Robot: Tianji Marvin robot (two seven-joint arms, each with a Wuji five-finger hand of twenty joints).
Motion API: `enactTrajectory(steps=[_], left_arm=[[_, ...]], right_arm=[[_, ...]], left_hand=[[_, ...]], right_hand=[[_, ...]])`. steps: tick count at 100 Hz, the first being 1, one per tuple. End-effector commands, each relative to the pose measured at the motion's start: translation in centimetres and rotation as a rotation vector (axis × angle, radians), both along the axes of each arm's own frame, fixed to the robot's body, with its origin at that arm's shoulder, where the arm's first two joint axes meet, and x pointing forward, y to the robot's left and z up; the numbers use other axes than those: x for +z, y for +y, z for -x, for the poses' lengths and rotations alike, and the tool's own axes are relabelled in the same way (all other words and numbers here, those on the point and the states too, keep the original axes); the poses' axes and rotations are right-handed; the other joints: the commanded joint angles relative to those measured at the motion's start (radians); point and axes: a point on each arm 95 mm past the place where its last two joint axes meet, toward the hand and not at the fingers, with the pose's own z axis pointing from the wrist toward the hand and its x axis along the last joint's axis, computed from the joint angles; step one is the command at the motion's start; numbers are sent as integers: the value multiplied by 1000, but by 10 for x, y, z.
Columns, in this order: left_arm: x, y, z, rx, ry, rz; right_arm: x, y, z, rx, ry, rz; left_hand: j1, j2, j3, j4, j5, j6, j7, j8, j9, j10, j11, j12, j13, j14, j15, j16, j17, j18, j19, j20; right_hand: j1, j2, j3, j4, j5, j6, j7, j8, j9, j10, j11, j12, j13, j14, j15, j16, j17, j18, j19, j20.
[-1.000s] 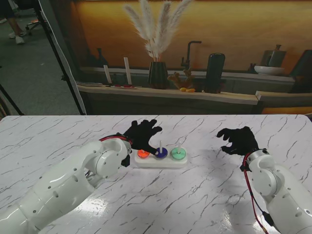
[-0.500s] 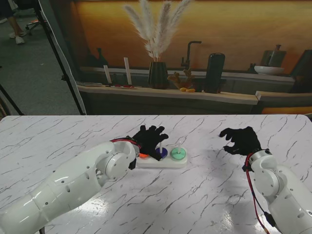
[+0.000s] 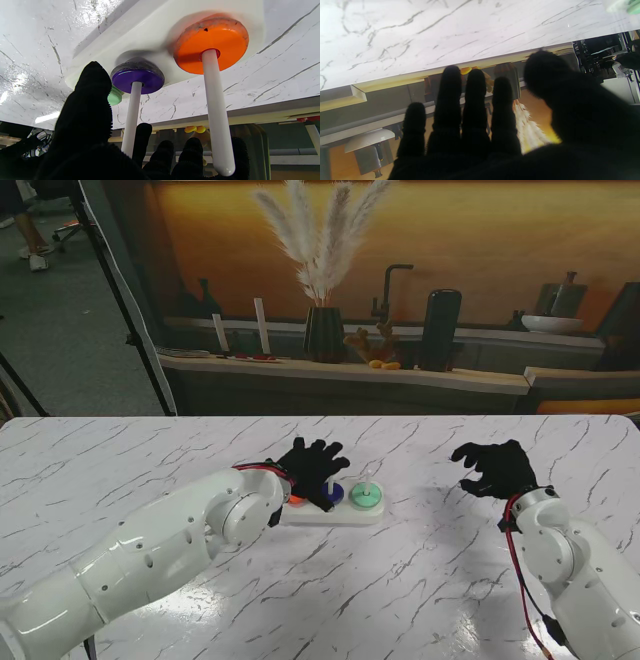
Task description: Move the three rings of the Hanoi Tower from the left rod to the right rod
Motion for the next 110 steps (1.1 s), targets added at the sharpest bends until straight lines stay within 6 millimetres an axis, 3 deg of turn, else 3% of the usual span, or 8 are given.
enactTrajectory(steps=[1, 34, 82, 110], left_arm=[[-12, 0, 4, -29, 41, -33], [-12, 3, 5, -11, 63, -112], [-3, 4, 7, 62, 7, -61], [-6, 3, 9, 105, -14, -45]], right_arm=[[-5, 4, 3, 3, 12, -8], [-6, 4, 2, 7, 14, -9], [-7, 6, 2, 15, 16, -6], [-8, 6, 2, 15, 17, -3]], left_hand=[[-10, -40, 30, -10, 26, -36, 6, 18, -22, -11, -5, 17, 0, -9, -5, -3, -12, 23, -6, 8], [-20, -14, 40, -24, 70, -54, 29, 44, -17, -10, -5, 17, -3, -6, -7, -4, -14, 19, -5, 7], [-18, 19, -12, -33, -17, -16, -25, 29, -37, 17, -13, 9, -5, 4, -3, 1, -11, 18, 14, 11], [-15, 13, -30, -26, -21, 8, -29, 26, -34, 30, -10, 5, 13, 20, 11, 11, -8, 22, 31, 13]], right_hand=[[3, 7, 5, 48, 0, -1, 11, 9, 8, -16, 15, 8, 7, -12, 21, 10, -11, 306, 15, 16], [2, 7, 4, 48, 1, -2, 12, 9, 7, -15, 15, 8, 7, -10, 21, 10, -10, 306, 15, 17], [3, 6, 5, 48, 1, -2, 12, 9, 8, -16, 15, 7, 8, -11, 21, 10, -10, 306, 15, 17], [3, 6, 5, 48, 1, -2, 12, 10, 9, -16, 15, 8, 8, -12, 21, 10, -10, 307, 15, 17]])
